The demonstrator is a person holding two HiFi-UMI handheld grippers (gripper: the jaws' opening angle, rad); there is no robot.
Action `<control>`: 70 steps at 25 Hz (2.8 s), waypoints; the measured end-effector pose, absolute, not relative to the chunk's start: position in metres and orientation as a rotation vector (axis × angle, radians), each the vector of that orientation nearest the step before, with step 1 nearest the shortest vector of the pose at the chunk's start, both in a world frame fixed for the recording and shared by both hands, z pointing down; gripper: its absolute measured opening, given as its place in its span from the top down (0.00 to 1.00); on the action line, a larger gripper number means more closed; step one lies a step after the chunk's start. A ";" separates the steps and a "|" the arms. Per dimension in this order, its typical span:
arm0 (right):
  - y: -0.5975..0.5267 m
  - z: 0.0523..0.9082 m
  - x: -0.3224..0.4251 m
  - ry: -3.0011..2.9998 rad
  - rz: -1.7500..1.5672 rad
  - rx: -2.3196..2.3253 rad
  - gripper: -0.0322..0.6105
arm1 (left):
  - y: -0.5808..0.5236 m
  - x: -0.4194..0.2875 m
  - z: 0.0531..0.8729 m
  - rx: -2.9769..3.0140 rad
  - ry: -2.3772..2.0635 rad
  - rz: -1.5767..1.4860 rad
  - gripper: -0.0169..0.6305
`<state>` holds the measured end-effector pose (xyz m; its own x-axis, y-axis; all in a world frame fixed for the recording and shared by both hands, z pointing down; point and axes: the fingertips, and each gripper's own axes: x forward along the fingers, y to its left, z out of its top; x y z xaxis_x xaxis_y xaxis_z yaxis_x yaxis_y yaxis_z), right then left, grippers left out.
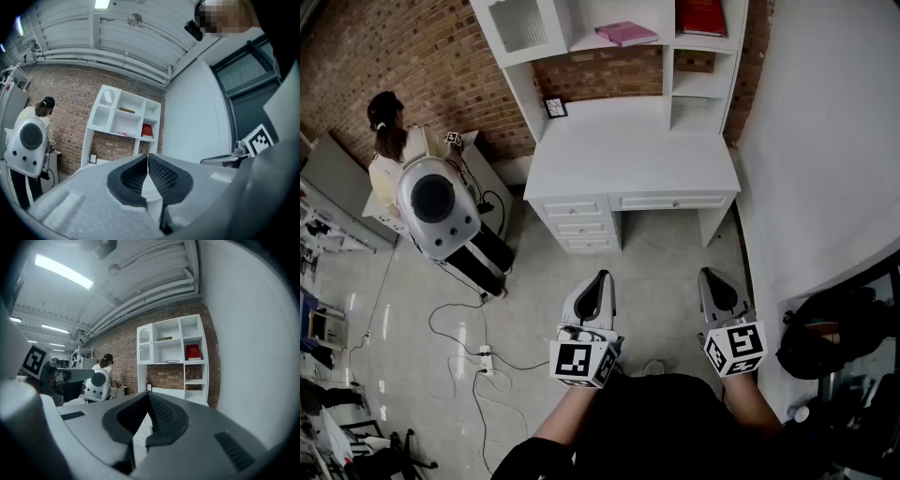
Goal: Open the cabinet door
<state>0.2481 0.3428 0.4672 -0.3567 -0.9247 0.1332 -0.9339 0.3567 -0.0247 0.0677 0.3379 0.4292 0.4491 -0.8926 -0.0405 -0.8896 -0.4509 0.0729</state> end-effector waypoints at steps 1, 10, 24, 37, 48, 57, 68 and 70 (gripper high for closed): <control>0.342 0.467 0.251 -2.505 0.148 1.719 0.95 | 0.338 0.070 0.431 2.635 -1.626 -0.113 0.94; 0.345 0.473 0.259 -2.539 0.176 1.693 0.95 | 0.352 0.068 0.434 2.587 -1.703 -0.109 0.94; 0.320 0.489 0.232 -2.583 0.231 1.658 0.95 | 0.331 0.044 0.442 2.565 -1.723 -0.084 0.94; 0.198 0.496 0.165 -2.542 0.204 1.579 0.95 | 0.209 -0.028 0.458 2.511 -1.706 -0.123 0.94; 0.064 0.473 0.063 -2.544 0.193 1.546 0.95 | 0.081 -0.126 0.435 2.512 -1.694 -0.162 0.94; -0.013 0.464 -0.009 -2.533 0.159 1.574 0.95 | 0.015 -0.192 0.438 2.536 -1.623 -0.187 0.94; -0.050 0.473 -0.013 -2.453 0.189 1.626 0.95 | -0.042 -0.195 0.438 2.561 -1.535 -0.194 0.94; -0.059 0.474 -0.007 -2.441 0.190 1.649 0.95 | -0.051 -0.190 0.438 2.579 -1.523 -0.189 0.94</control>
<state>-0.0067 -0.0586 0.4743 -0.3636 -0.9035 0.2268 -0.9277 0.3733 -0.0002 -0.1904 -0.0514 0.4380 0.4797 -0.8767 -0.0365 -0.8591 -0.4777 0.1837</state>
